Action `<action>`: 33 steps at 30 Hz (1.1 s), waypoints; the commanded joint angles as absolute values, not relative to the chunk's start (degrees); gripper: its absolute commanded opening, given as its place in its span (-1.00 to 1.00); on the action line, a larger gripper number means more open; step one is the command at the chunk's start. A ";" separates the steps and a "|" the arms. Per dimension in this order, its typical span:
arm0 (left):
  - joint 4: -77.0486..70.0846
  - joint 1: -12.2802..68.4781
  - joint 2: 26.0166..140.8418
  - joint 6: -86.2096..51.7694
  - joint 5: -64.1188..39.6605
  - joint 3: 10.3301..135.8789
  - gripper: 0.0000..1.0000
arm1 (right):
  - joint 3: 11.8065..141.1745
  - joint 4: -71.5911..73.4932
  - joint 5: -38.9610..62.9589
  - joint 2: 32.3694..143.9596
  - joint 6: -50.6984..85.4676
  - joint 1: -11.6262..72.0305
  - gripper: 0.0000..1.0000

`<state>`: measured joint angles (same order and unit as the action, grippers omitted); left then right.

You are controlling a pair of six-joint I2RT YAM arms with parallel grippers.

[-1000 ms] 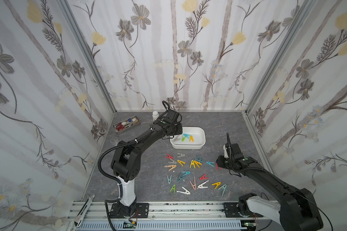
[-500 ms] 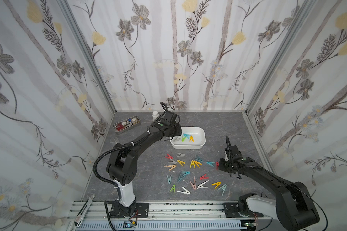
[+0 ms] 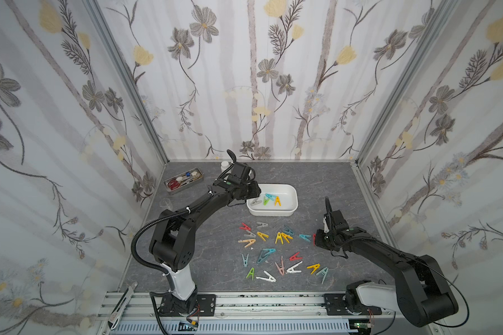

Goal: Put the clothespins into the storage box
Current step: Pick up the clothespin from the center of the board.

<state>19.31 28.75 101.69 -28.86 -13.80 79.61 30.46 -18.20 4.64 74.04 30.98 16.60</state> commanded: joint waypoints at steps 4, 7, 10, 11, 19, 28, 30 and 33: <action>17.36 28.34 101.14 -29.44 -14.59 79.38 -0.19 | 30.45 -19.14 5.44 75.65 30.08 16.61 -0.54; 17.36 28.31 101.24 -29.53 -14.61 79.36 -0.19 | 30.40 -18.72 5.71 76.15 29.89 16.60 -0.56; 17.39 28.32 101.25 -29.62 -14.75 79.28 -0.19 | 30.48 -18.44 6.11 76.79 29.61 16.56 -0.59; 17.40 28.22 101.14 -29.64 -14.74 79.19 -0.19 | 30.49 -18.38 6.24 76.98 29.49 16.61 -0.60; 17.53 28.13 100.88 -29.68 -14.70 79.01 -0.19 | 30.40 -18.10 7.63 78.39 29.17 16.65 -0.65; 18.01 27.80 99.95 -29.87 -14.29 79.06 -0.19 | 30.41 -18.68 7.86 77.18 29.47 16.85 -0.80; 18.10 27.77 99.94 -29.88 -14.29 79.12 -0.19 | 30.50 -18.99 7.70 76.53 29.56 16.87 -0.83; 18.24 27.69 99.92 -29.95 -14.33 79.36 -0.19 | 31.28 -20.47 7.56 75.15 29.53 16.87 -0.86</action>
<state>18.90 27.79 100.42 -29.58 -14.76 79.15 30.96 -15.07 7.57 75.99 29.47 16.82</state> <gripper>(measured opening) 0.408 0.078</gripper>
